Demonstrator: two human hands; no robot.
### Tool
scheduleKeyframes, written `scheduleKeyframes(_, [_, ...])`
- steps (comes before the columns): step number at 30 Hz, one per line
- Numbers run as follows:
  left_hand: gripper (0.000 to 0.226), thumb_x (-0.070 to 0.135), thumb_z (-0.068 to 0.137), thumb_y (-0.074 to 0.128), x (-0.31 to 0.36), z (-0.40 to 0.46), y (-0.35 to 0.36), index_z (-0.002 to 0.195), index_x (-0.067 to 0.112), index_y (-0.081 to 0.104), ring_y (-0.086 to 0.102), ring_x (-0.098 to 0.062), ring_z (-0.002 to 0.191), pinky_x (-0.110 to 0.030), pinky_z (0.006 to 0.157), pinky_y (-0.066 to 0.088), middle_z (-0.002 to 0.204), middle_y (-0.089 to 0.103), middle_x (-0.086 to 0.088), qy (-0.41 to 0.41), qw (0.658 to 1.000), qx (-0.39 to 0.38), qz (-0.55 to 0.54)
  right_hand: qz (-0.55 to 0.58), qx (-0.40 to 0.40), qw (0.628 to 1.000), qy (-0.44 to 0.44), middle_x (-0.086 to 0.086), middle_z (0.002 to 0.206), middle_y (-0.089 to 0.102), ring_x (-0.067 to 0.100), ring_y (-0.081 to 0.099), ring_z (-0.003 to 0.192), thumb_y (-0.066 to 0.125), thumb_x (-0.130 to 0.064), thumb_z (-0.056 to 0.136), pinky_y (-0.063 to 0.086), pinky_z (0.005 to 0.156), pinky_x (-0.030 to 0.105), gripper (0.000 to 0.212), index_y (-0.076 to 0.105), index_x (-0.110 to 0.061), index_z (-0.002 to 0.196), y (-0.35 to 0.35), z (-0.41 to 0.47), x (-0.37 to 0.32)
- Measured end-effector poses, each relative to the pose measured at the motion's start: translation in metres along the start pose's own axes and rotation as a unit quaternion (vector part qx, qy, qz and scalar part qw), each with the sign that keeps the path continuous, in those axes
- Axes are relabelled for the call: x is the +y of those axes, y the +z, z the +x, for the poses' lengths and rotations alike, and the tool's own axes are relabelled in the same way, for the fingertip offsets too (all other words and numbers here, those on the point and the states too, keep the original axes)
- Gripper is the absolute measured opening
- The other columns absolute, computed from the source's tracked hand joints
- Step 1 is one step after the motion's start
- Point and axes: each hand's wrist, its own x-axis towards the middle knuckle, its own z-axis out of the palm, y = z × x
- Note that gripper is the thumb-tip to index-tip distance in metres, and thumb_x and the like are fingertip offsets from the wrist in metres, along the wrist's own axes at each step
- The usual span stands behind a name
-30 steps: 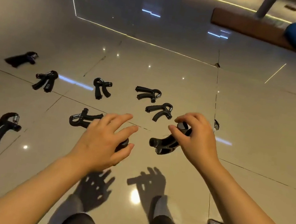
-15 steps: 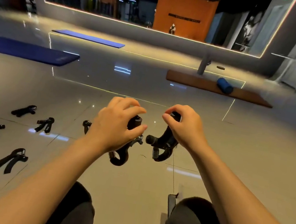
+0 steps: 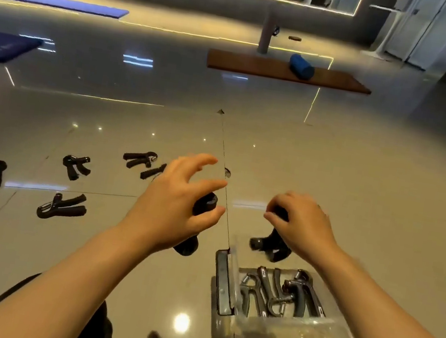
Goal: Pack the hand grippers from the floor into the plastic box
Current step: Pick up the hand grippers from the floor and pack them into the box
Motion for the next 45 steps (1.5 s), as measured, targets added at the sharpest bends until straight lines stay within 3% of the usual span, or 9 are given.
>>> scheduleKeyframes(2, [0.054, 0.058, 0.081, 0.043, 0.014, 0.017, 0.028, 0.119, 0.024, 0.062, 0.043, -0.021, 0.12, -0.032, 0.091, 0.034, 0.144, 0.039, -0.003, 0.023, 0.999, -0.039, 0.001, -0.058, -0.014, 0.998, 0.016, -0.013, 0.096, 0.056, 0.014, 0.046, 0.104, 0.052, -0.038, 0.093, 0.038, 0.089, 0.043, 0.011, 0.058, -0.031, 0.097, -0.008, -0.002, 0.031])
scheduleKeyframes(8, [0.062, 0.062, 0.084, 0.034, 0.037, 0.04, 0.088, 0.131, 0.026, 0.053, 0.042, -0.023, 0.125, -0.037, 0.095, 0.038, 0.15, 0.031, -0.002, 0.058, 0.99, -0.127, 0.023, -0.035, -0.032, 0.996, 0.08, -0.011, 0.099, 0.052, 0.017, 0.05, 0.101, 0.055, -0.04, 0.09, 0.042, 0.087, 0.042, 0.014, 0.06, -0.03, 0.099, -0.029, -0.003, 0.108])
scheduleKeyframes(11, [0.063, 0.061, 0.083, 0.035, 0.046, 0.046, 0.106, 0.133, 0.025, 0.051, 0.044, -0.025, 0.122, -0.041, 0.093, 0.044, 0.149, 0.033, -0.003, 0.053, 0.989, -0.133, 0.033, -0.057, -0.045, 0.994, 0.078, -0.009, 0.106, 0.054, 0.016, 0.048, 0.106, 0.055, -0.042, 0.09, 0.04, 0.09, 0.043, 0.019, 0.061, -0.031, 0.103, -0.035, -0.005, 0.131])
scheduleKeyframes(20, [0.061, 0.06, 0.083, 0.037, 0.08, 0.015, 0.147, 0.127, 0.022, 0.057, 0.047, -0.023, 0.116, -0.043, 0.087, 0.049, 0.139, 0.046, -0.004, 0.001, 0.984, -0.174, 0.041, 0.012, -0.048, 0.996, 0.072, -0.007, 0.103, 0.056, 0.016, 0.052, 0.099, 0.06, -0.041, 0.087, 0.045, 0.089, 0.047, 0.018, 0.063, -0.03, 0.101, -0.046, -0.015, 0.177])
scheduleKeyframes(34, [0.056, 0.064, 0.078, 0.044, 0.148, -0.049, 0.157, 0.108, 0.023, 0.067, 0.041, -0.011, 0.116, -0.027, 0.092, 0.036, 0.124, 0.055, 0.002, -0.152, 0.985, -0.075, -0.027, 0.021, -0.179, 0.978, -0.106, -0.007, 0.092, 0.057, 0.016, 0.053, 0.088, 0.067, -0.041, 0.082, 0.047, 0.074, 0.034, 0.019, 0.058, -0.026, 0.088, -0.038, -0.021, 0.176])
scheduleKeyframes(39, [0.062, 0.071, 0.073, 0.041, 0.158, -0.016, 0.145, 0.11, 0.026, 0.064, 0.038, -0.004, 0.112, -0.025, 0.092, 0.035, 0.117, 0.054, 0.008, -0.151, 0.984, -0.085, -0.034, 0.064, -0.174, 0.975, -0.122, -0.009, 0.089, 0.058, 0.015, 0.056, 0.087, 0.066, -0.041, 0.084, 0.052, 0.077, 0.036, 0.021, 0.06, -0.025, 0.095, -0.045, -0.016, 0.181])
scheduleKeyframes(45, [0.045, 0.062, 0.074, 0.053, 0.148, 0.024, 0.154, 0.097, 0.024, 0.062, 0.047, -0.009, 0.101, -0.025, 0.085, 0.038, 0.1, 0.055, 0.01, -0.137, 0.988, -0.077, -0.014, 0.071, -0.175, 0.975, -0.12, -0.009, 0.092, 0.057, 0.015, 0.056, 0.088, 0.065, -0.041, 0.084, 0.052, 0.08, 0.037, 0.023, 0.06, -0.023, 0.097, -0.032, 0.002, 0.19])
